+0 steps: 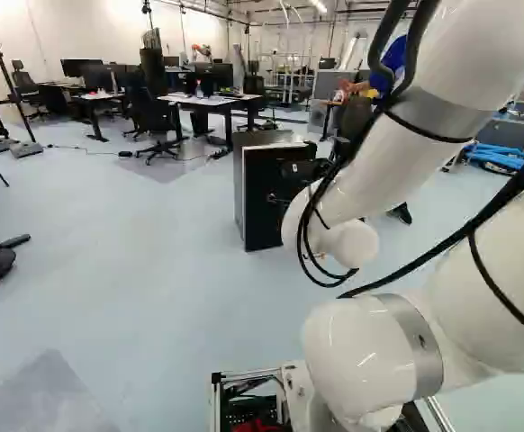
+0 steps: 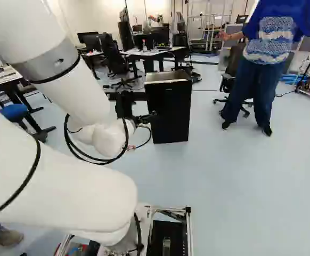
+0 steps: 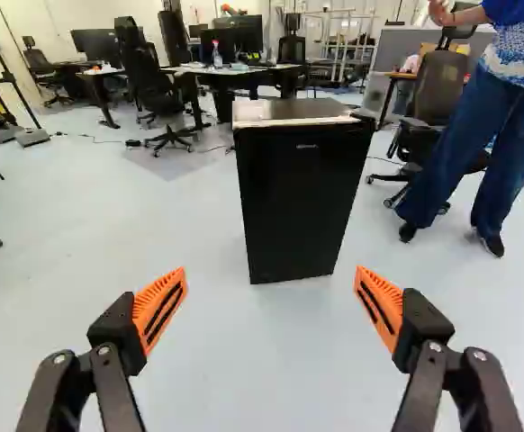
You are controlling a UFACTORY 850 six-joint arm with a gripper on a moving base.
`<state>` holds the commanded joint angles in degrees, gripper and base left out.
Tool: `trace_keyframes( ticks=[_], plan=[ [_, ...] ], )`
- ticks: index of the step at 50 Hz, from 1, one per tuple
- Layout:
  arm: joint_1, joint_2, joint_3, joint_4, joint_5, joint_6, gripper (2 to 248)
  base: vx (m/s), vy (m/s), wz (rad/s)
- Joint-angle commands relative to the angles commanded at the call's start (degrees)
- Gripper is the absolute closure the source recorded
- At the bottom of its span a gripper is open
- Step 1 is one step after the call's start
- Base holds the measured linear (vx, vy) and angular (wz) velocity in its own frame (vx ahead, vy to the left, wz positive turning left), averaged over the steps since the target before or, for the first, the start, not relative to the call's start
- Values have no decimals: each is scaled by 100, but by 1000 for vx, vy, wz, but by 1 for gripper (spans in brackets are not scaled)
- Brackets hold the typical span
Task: Grab a drink from the fridge
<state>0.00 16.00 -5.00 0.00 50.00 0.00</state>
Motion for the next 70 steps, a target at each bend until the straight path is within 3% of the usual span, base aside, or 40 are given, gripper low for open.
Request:
trace_keyframes(
  ticks=[70],
  plan=[
    [0, 0, 0, 0, 0, 0, 3, 0, 0, -1]
  ],
)
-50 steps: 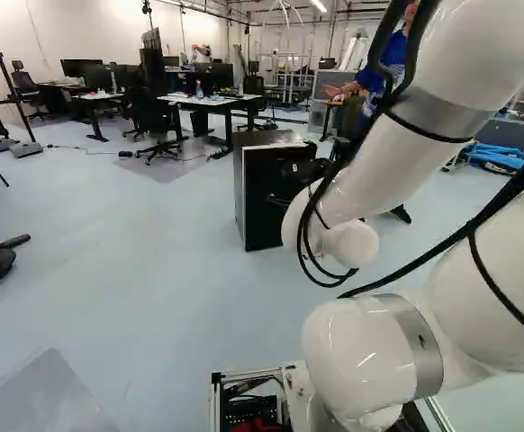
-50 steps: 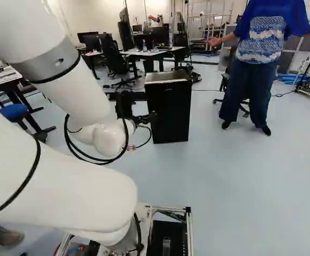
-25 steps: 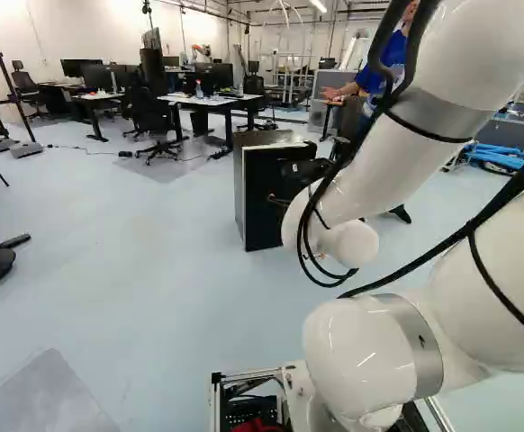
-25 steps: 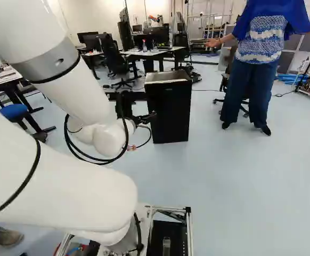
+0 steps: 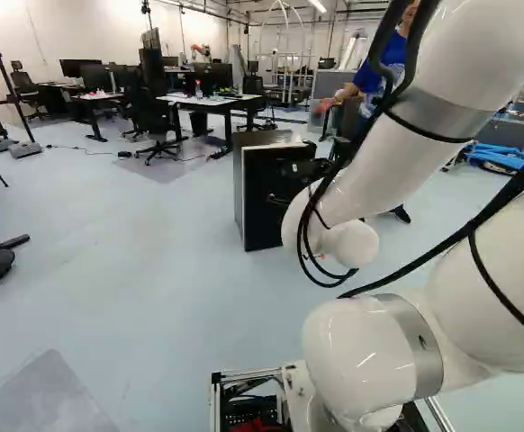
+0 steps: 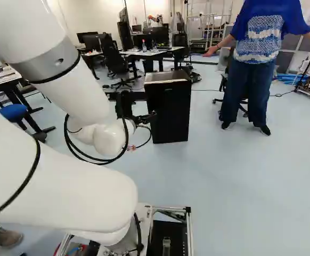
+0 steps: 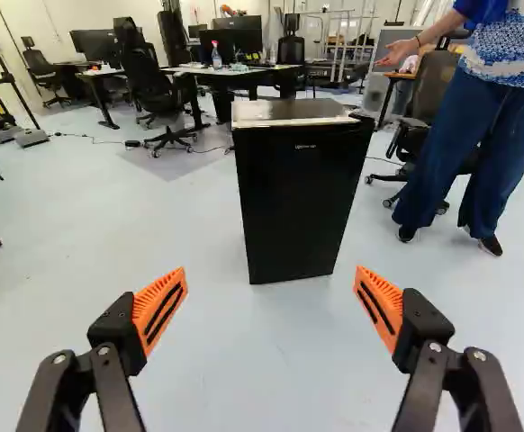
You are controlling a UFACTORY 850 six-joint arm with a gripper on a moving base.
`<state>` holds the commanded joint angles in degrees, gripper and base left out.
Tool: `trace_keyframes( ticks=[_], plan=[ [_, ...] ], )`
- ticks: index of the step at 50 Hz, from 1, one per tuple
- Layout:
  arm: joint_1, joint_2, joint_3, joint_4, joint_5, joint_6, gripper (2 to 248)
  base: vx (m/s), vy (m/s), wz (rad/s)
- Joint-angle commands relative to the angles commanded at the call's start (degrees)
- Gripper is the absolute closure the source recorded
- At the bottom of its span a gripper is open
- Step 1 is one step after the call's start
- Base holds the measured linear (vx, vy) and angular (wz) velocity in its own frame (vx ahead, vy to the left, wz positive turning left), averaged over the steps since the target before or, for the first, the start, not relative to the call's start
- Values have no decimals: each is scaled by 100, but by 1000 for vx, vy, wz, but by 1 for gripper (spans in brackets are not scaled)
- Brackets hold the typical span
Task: Grab a drink from the fridge
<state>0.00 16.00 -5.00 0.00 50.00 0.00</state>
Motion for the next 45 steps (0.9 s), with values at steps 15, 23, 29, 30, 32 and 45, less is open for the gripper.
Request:
trace_keyframes(
  ticks=[15, 23, 29, 30, 32, 45],
  plan=[
    [0, 0, 0, 0, 0, 0, 3, 17, 0, -1],
    [0, 0, 0, 0, 0, 0, 3, 44, 0, -5],
    [0, 0, 0, 0, 0, 0, 3, 63, -1, -1],
    [0, 0, 0, 0, 0, 0, 3, 70, 1, -3],
    [0, 0, 0, 0, 0, 0, 3, 58, 1, 2],
    [0, 0, 0, 0, 0, 0, 3, 87, 0, -2]
  ],
)
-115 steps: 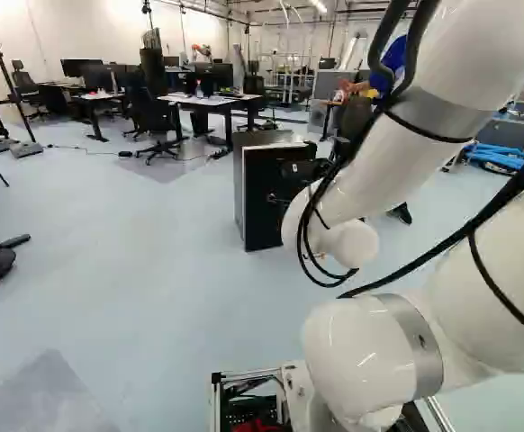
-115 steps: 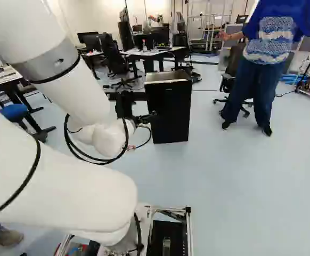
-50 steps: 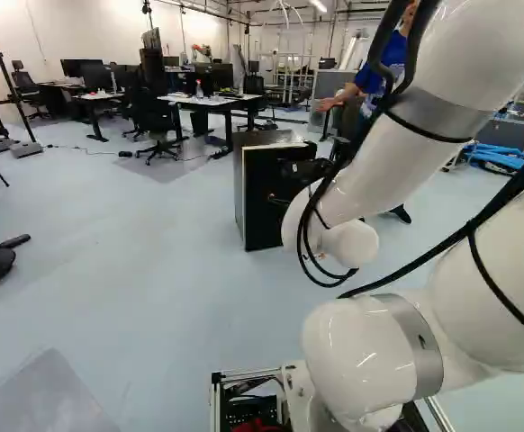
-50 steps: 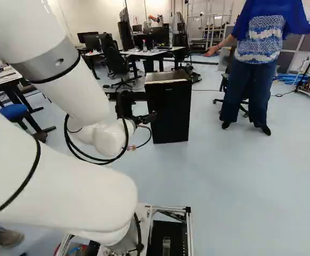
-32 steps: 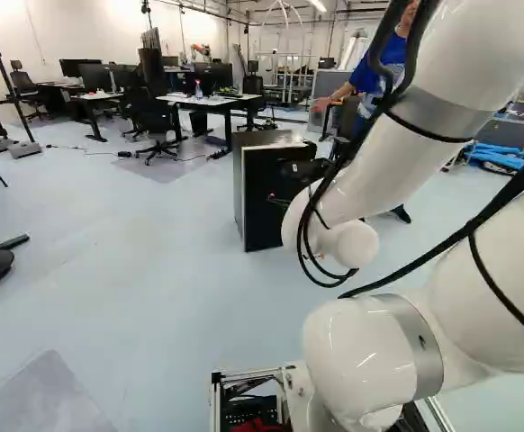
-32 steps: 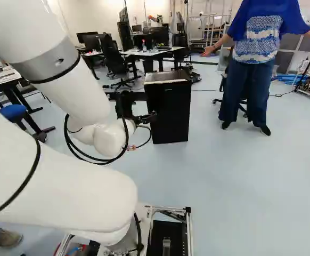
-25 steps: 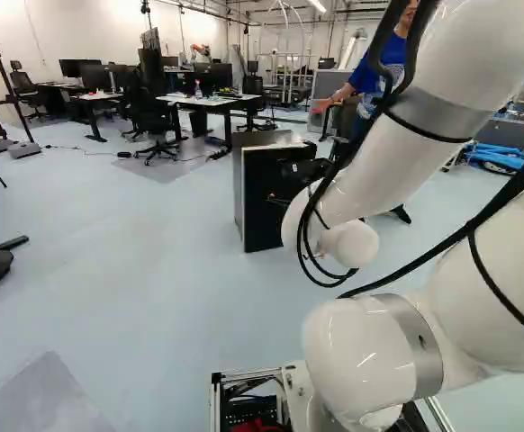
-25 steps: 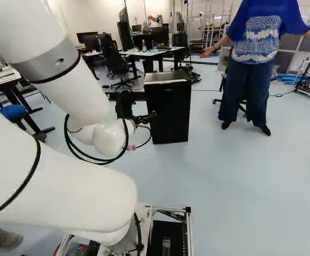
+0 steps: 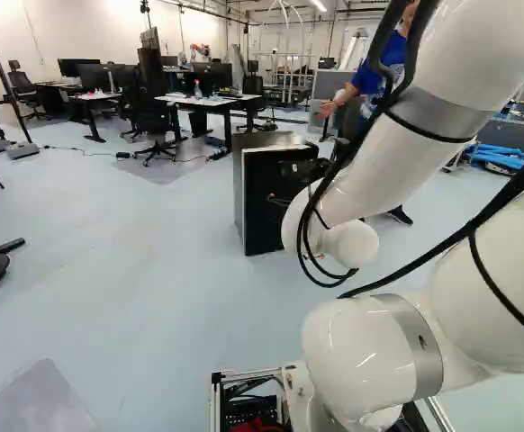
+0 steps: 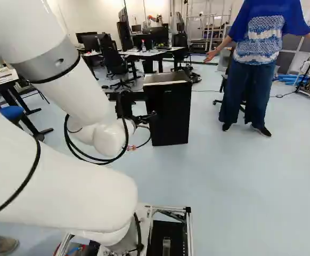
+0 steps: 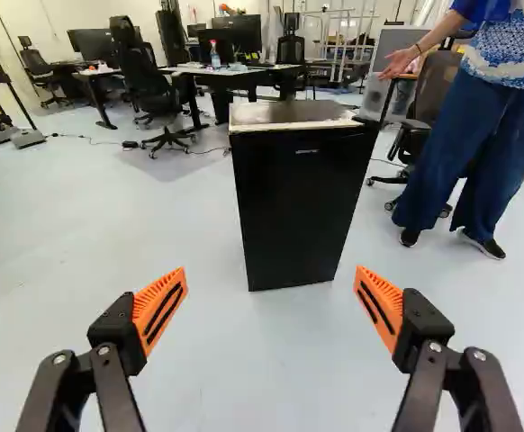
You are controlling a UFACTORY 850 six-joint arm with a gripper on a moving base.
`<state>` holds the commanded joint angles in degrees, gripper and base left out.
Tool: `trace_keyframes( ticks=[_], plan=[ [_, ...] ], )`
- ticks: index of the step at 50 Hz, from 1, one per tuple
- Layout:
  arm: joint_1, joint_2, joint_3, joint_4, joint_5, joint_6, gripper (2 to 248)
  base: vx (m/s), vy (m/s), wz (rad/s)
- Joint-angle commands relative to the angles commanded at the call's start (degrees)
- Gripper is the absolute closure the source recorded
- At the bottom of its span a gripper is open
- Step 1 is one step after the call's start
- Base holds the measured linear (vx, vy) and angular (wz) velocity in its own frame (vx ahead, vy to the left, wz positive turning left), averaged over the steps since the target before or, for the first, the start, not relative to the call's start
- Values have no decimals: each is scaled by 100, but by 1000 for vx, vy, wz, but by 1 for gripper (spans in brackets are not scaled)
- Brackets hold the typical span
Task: Grab a drink from the fridge
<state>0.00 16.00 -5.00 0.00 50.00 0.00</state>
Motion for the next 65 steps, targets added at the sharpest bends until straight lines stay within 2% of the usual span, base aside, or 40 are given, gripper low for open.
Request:
trace_keyframes(
  ticks=[65],
  plan=[
    [0, 0, 0, 0, 0, 0, 3, 102, 0, -2]
  ],
)
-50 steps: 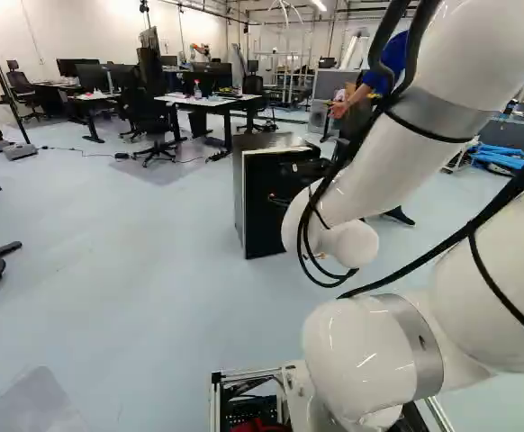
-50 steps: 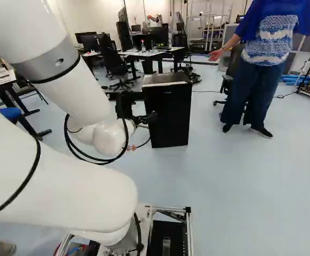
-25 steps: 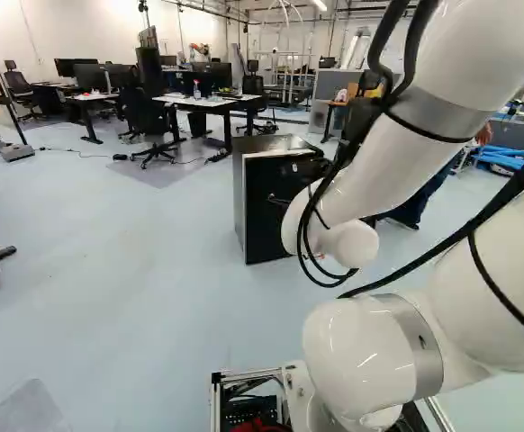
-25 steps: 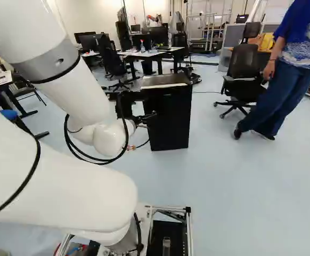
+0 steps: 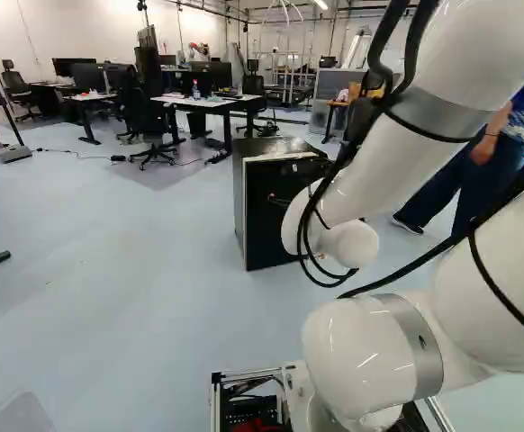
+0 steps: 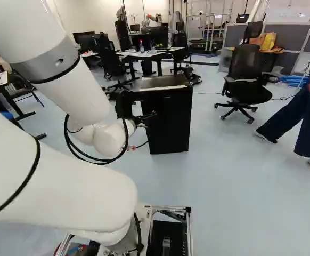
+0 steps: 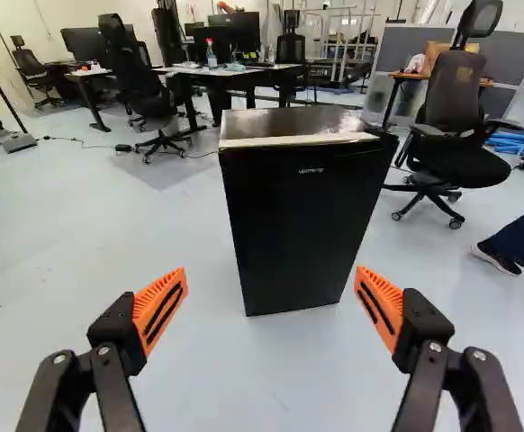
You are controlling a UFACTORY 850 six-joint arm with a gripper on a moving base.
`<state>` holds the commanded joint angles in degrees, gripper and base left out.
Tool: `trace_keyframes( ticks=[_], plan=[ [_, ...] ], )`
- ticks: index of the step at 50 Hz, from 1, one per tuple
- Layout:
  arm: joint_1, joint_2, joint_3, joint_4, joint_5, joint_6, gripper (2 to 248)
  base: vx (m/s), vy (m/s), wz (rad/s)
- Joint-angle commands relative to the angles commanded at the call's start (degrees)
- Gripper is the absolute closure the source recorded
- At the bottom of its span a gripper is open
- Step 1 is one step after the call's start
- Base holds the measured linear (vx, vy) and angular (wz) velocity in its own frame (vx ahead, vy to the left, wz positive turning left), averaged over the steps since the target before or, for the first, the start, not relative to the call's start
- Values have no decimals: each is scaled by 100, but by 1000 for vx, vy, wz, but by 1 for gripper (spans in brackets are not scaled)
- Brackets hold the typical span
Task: Grab a drink from the fridge
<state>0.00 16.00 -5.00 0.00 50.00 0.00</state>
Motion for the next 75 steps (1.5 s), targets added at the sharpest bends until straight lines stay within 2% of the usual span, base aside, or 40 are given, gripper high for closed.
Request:
trace_keyframes(
  ticks=[49, 75],
  plan=[
    [0, 0, 0, 0, 0, 0, 3, 103, -1, -6],
    [0, 0, 0, 0, 0, 0, 3, 82, 39, 1]
  ],
)
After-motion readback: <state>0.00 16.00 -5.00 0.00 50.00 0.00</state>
